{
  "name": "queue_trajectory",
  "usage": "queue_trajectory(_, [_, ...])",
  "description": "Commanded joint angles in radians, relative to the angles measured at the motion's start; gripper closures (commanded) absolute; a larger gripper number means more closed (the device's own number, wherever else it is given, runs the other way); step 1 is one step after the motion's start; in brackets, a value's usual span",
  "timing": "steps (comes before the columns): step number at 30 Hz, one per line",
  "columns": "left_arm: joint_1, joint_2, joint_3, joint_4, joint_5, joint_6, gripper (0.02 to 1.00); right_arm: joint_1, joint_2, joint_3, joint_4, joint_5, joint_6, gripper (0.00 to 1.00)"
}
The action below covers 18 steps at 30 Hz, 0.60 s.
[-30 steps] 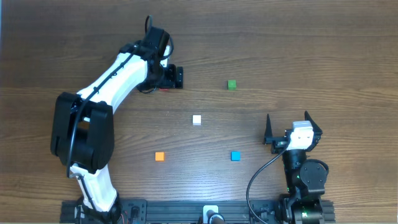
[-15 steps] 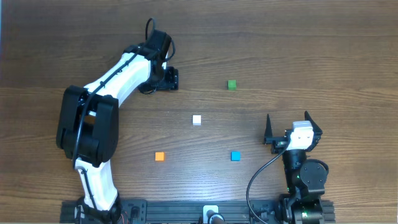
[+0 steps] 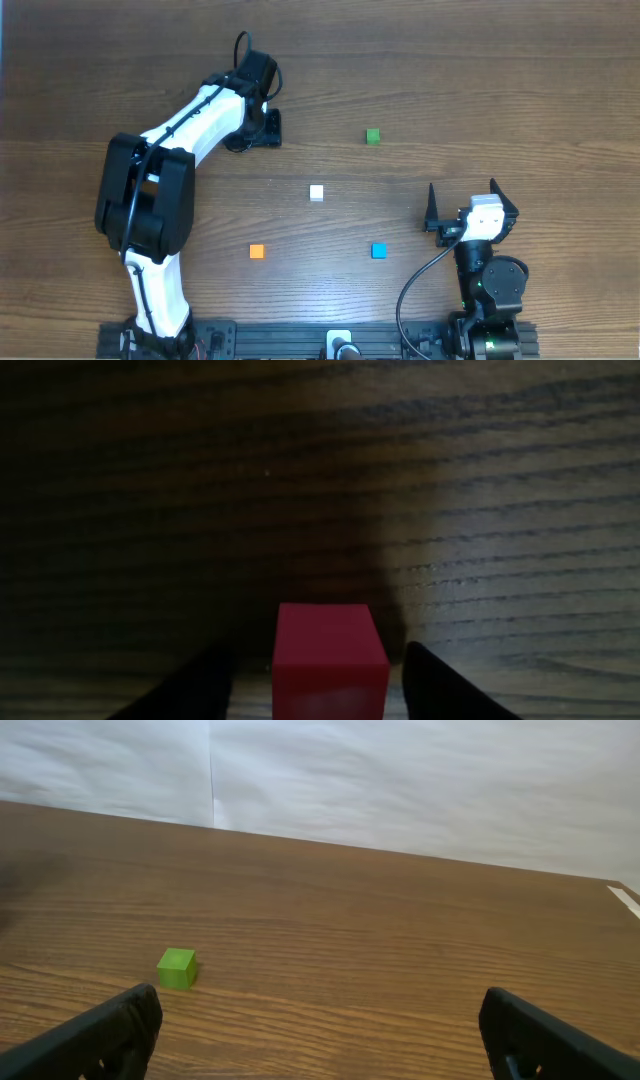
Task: Stack Cubes
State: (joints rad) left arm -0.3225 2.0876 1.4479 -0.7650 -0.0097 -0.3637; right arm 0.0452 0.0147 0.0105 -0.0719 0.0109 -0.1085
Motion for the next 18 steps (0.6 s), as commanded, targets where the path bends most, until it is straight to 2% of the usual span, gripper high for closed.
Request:
queue_trajectory(1, [0.000, 0.023, 0.014, 0.010, -0.011, -0.011, 0.509, 0.001, -0.009, -0.005, 0.000, 0.013, -0.002, 0.007])
queue_trajectory(6, [-0.001, 0.023, 0.014, 0.010, -0.011, -0.012, 0.564, 0.001, -0.009, -0.005, 0.000, 0.013, -0.002, 0.007])
queue_trajectory(11, [-0.001, 0.023, 0.015, 0.009, -0.011, -0.012, 0.676, 0.001, -0.009, -0.005, 0.000, 0.013, -0.002, 0.009])
queue_trajectory(16, [-0.001, 0.023, 0.015, 0.010, -0.011, -0.012, 0.726, 0.001, -0.009, -0.005, 0.000, 0.013, -0.002, 0.007])
queue_trajectory(18, [-0.001, 0.023, 0.015, 0.010, -0.011, -0.012, 0.774, 0.001, -0.009, -0.005, 0.000, 0.013, -0.002, 0.009])
